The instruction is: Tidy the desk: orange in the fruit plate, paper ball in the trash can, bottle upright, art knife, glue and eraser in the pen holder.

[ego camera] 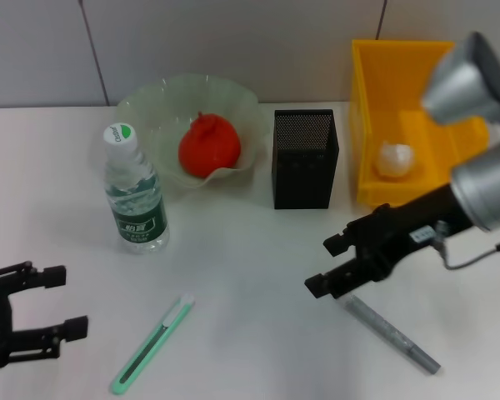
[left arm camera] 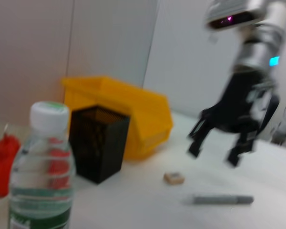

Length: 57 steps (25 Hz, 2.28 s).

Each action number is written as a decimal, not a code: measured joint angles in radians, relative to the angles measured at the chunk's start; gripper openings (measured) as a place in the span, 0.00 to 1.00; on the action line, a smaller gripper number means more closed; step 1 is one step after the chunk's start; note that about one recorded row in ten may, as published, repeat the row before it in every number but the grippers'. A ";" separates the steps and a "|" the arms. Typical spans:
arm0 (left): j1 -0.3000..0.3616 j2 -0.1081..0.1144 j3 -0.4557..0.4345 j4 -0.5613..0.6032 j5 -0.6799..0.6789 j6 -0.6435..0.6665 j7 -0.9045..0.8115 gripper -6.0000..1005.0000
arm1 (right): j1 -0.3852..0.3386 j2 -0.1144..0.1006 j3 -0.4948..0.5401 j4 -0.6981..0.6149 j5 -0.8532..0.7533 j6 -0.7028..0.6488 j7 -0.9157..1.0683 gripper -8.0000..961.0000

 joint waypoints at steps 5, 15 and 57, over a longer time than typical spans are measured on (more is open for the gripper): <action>-0.062 -0.045 0.006 0.212 0.157 -0.006 -0.225 0.84 | -0.145 -0.003 0.094 -0.001 0.144 -0.058 -0.296 0.87; -0.203 -0.050 0.156 0.430 0.513 0.009 -0.702 0.84 | -0.294 -0.007 0.318 0.071 0.269 -0.180 -0.661 0.87; -0.337 -0.064 0.861 0.472 0.723 -0.178 -1.434 0.81 | -0.293 -0.038 0.440 0.147 0.266 -0.165 -0.888 0.87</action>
